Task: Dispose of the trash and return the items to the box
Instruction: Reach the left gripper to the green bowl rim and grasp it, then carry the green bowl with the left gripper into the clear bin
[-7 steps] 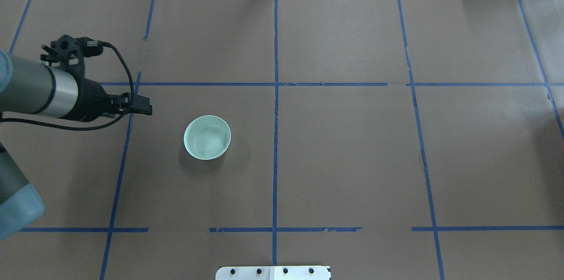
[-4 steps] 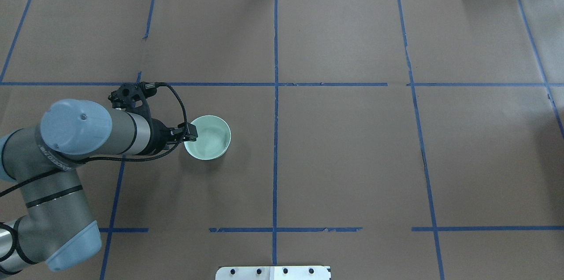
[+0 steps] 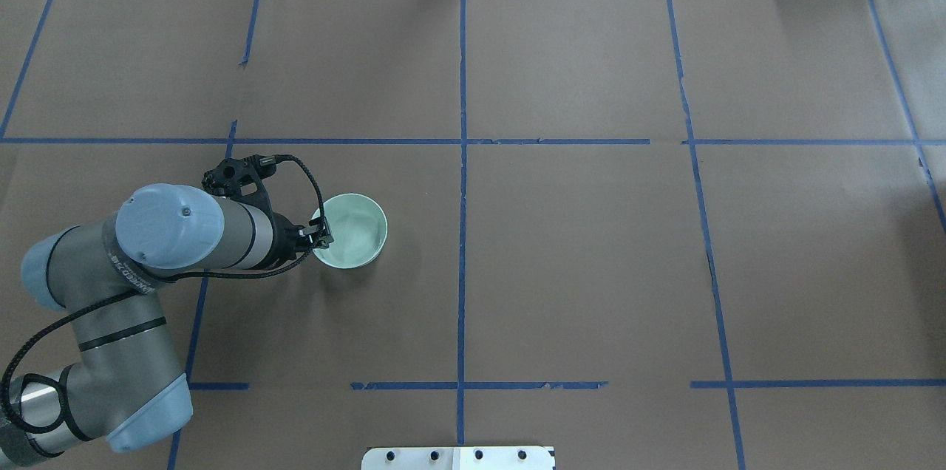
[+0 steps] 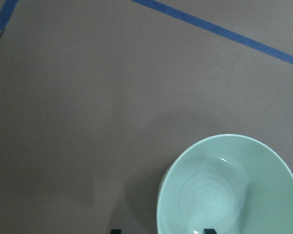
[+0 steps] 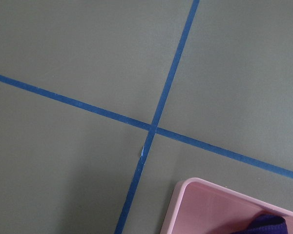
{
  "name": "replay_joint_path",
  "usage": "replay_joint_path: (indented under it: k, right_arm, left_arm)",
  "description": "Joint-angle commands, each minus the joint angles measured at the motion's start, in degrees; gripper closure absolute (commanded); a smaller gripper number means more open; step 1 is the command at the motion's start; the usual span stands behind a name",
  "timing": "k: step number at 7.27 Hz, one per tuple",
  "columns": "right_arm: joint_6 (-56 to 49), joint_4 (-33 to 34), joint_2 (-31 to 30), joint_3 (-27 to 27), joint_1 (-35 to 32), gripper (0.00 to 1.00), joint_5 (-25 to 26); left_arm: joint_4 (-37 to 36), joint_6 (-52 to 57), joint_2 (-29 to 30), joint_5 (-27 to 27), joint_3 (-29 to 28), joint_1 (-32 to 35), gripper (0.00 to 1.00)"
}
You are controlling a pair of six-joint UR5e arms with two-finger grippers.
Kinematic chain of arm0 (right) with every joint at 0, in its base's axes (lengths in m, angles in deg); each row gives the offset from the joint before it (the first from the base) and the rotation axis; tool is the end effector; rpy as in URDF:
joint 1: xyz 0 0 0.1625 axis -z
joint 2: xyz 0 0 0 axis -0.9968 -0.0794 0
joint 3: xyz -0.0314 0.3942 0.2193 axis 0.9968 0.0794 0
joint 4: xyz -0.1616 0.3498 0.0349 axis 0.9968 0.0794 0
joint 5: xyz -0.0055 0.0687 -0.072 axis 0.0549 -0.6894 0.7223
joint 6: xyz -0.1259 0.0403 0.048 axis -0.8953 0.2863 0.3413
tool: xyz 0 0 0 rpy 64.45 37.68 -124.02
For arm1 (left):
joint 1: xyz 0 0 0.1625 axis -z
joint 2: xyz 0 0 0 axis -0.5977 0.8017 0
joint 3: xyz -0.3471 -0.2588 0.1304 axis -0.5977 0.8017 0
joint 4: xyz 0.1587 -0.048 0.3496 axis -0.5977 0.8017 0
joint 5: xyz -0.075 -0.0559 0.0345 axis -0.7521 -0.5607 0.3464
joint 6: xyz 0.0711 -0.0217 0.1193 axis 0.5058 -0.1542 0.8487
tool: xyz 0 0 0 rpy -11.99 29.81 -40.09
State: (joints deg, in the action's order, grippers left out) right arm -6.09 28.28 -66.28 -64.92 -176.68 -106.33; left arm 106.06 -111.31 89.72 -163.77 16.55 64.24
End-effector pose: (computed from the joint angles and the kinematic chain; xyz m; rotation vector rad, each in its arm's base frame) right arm 0.0418 -0.4416 0.7215 0.3300 -0.7751 -0.2086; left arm 0.4869 -0.3794 0.4087 0.0745 0.9305 -0.3788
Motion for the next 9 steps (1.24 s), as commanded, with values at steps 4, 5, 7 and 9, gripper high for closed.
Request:
replay_joint_path:
  k: [4, 5, 7, 9]
  right_arm:
    - [0.0, -0.1, -0.1, 0.1, 0.0, 0.00, 0.1]
    - [0.0, -0.1, 0.0, 0.1, 0.0, 0.00, 0.1]
    - [0.0, -0.1, 0.1, -0.3, 0.0, 0.00, -0.1]
    - [2.4, 2.3, 0.2, -2.5, 0.0, 0.00, -0.3]
  left_arm:
    - [-0.9, 8.1, -0.3, -1.2, 5.3, 1.3, 1.00]
    - [-4.0, 13.1, -1.3, -5.6, 8.3, 4.8, 1.00]
    - [-13.8, 32.5, -1.2, -14.8, 14.5, 21.8, 1.00]
    - [-20.6, 58.5, -5.0, -21.9, 15.3, 36.8, 1.00]
